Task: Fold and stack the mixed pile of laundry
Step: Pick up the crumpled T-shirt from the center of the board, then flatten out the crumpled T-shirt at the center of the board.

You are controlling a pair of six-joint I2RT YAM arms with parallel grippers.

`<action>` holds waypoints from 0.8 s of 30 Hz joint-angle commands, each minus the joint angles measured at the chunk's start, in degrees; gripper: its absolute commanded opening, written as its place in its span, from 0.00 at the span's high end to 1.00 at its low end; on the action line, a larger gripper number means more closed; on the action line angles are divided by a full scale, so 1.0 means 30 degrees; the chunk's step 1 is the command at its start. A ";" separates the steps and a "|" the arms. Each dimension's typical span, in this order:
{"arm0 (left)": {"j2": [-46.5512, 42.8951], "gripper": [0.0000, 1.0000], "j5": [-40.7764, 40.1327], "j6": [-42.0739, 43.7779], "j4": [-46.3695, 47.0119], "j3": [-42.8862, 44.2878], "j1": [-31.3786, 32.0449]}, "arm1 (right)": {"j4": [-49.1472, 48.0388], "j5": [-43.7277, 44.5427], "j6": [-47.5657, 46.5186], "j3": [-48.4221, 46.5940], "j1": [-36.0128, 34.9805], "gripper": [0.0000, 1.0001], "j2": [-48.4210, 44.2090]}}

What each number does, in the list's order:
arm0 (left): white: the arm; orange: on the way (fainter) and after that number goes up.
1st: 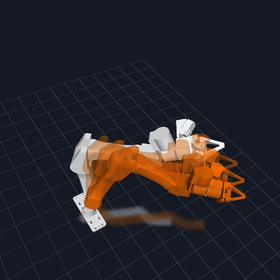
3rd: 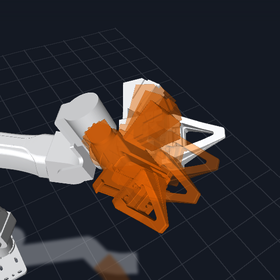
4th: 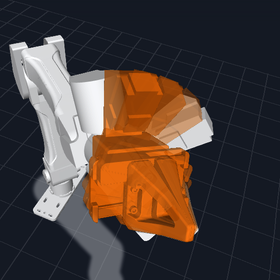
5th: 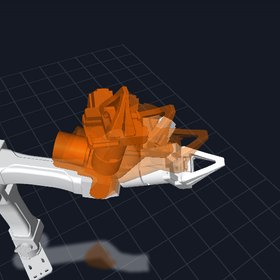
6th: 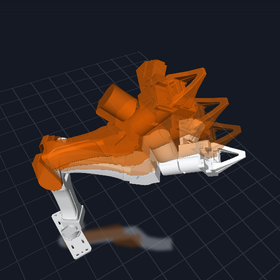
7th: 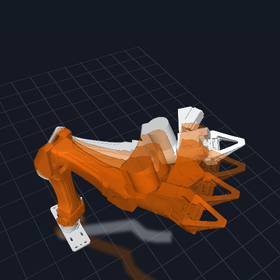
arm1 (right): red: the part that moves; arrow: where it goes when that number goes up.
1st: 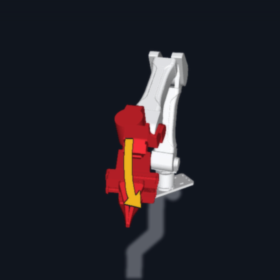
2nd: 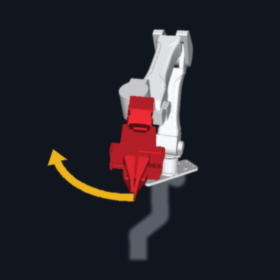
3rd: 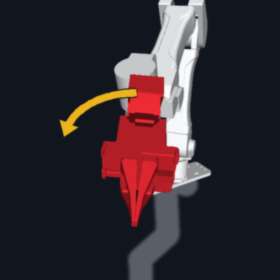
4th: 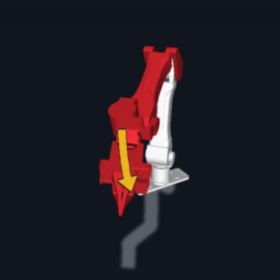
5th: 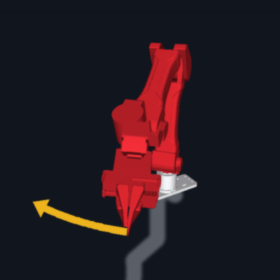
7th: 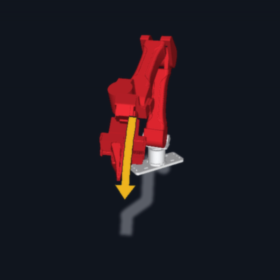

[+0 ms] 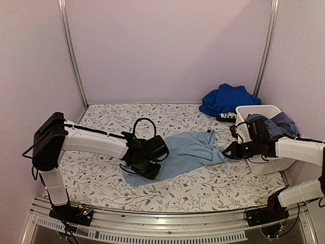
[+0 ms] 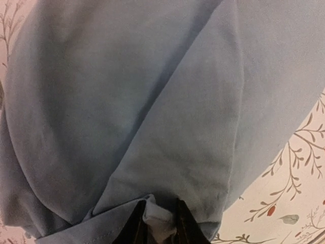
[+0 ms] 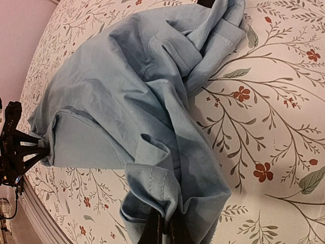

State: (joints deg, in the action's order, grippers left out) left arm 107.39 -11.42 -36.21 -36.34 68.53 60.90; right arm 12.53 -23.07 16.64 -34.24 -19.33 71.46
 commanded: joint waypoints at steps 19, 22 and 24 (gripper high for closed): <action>-1.2492 1.00 -0.1262 0.1752 0.4612 -0.0519 -0.7048 | 0.1494 0.1553 -0.2434 -1.1861 0.0054 1.00 0.0091; -1.3580 1.00 -0.1696 0.2308 0.4819 0.0648 -0.7134 | 0.1892 0.1085 -0.3047 -1.4962 0.0049 1.00 0.0676; -1.4661 1.00 -0.2311 0.2055 0.4907 0.1311 -0.7108 | 0.2068 0.0541 -0.3418 -1.6929 0.0057 1.00 0.0778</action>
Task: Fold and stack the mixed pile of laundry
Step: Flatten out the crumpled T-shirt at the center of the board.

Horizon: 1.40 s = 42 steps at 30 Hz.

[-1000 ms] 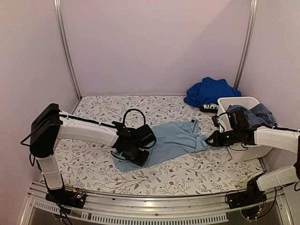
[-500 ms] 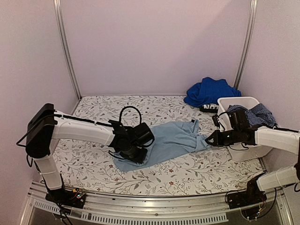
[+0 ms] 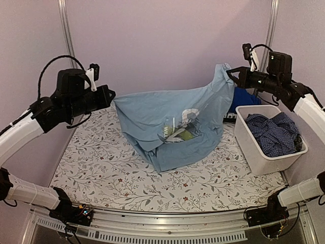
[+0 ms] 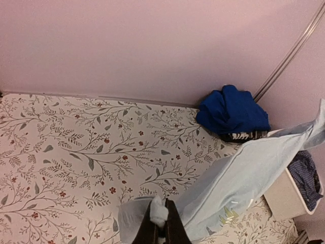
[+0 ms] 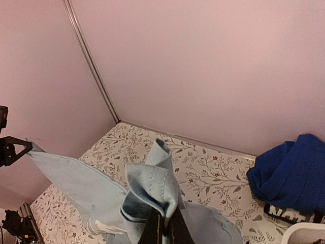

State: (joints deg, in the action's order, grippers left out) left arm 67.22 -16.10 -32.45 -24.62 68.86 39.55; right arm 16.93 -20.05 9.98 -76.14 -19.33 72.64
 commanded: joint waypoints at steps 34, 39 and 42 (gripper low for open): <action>0.9432 1.00 0.7662 -0.0470 1.0014 1.0748 -1.2058 | -0.4020 0.0444 0.0042 -2.4270 0.2118 1.00 1.6300; 1.0397 1.00 0.9056 0.0191 1.0753 1.4880 -1.3113 | -1.0477 0.0124 0.0650 -2.3458 0.2128 1.00 1.6528; 0.9609 1.00 0.8606 0.0327 1.1193 1.3658 -1.3531 | -1.3860 -0.0468 0.0708 -2.2472 0.2136 1.00 1.6065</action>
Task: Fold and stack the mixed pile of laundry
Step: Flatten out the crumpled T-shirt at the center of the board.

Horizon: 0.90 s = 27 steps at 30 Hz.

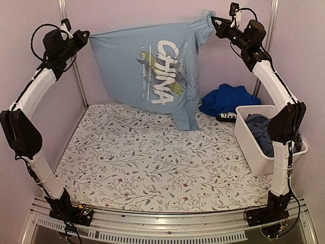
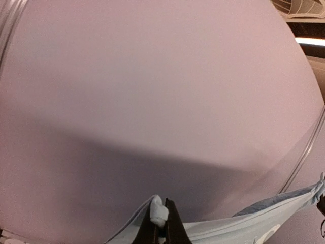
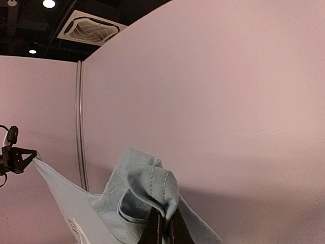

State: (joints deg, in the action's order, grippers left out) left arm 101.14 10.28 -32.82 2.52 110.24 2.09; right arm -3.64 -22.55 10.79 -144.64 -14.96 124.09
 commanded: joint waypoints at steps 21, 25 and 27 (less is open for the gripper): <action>0.0341 1.00 0.2527 -0.3706 0.6152 -1.6720 -0.2236 | -0.9103 -0.5091 0.1207 1.8834 -0.0793 1.00 -0.1713; -0.0204 1.00 0.2465 -0.4374 0.5581 -1.7699 -0.2246 | -0.7322 -0.5417 0.1040 1.9254 -0.0799 1.00 -0.2126; -0.1228 1.00 0.2060 -0.4608 0.4816 -1.8258 -0.2220 | -0.6477 -0.5502 0.1089 1.9707 -0.0799 1.00 -0.3097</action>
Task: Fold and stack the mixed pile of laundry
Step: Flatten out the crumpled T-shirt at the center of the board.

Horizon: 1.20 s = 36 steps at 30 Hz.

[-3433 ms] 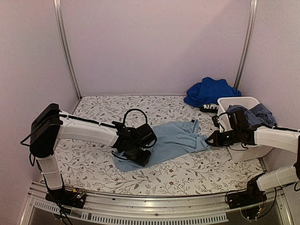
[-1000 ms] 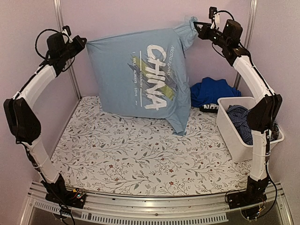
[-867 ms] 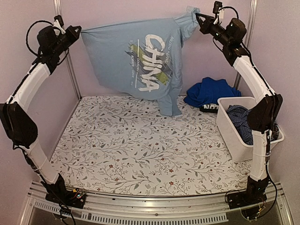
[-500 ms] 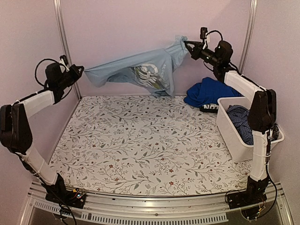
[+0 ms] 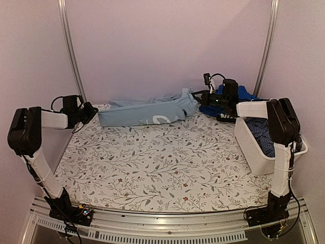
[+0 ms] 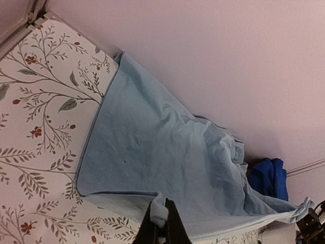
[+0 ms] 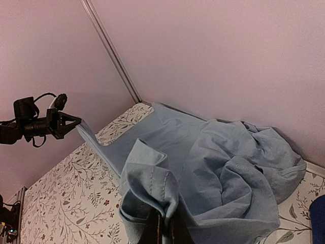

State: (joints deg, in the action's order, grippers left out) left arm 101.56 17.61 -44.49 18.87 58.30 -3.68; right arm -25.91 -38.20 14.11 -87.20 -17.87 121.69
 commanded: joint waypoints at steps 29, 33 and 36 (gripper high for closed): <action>-1.5793 0.34 -0.4590 -0.0162 -1.3745 -0.3972 0.0354 | 1.3450 0.1769 -0.2418 0.7605 -0.3611 0.23 -1.4073; -1.3473 0.33 -0.4215 0.0472 -1.2298 -0.3993 0.0993 | 1.3259 0.1352 -0.2445 0.5726 -0.3536 0.32 -0.9375; -1.1107 0.33 -0.3935 0.1017 -1.1243 -0.3761 0.1813 | 1.3532 0.1436 -0.2389 0.4121 -0.3540 0.36 -0.6827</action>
State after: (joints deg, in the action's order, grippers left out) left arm 62.11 4.34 -44.91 -20.21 46.35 -1.28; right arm 11.62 -34.79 7.03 -71.02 -28.42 92.75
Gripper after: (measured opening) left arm 0.670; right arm 0.657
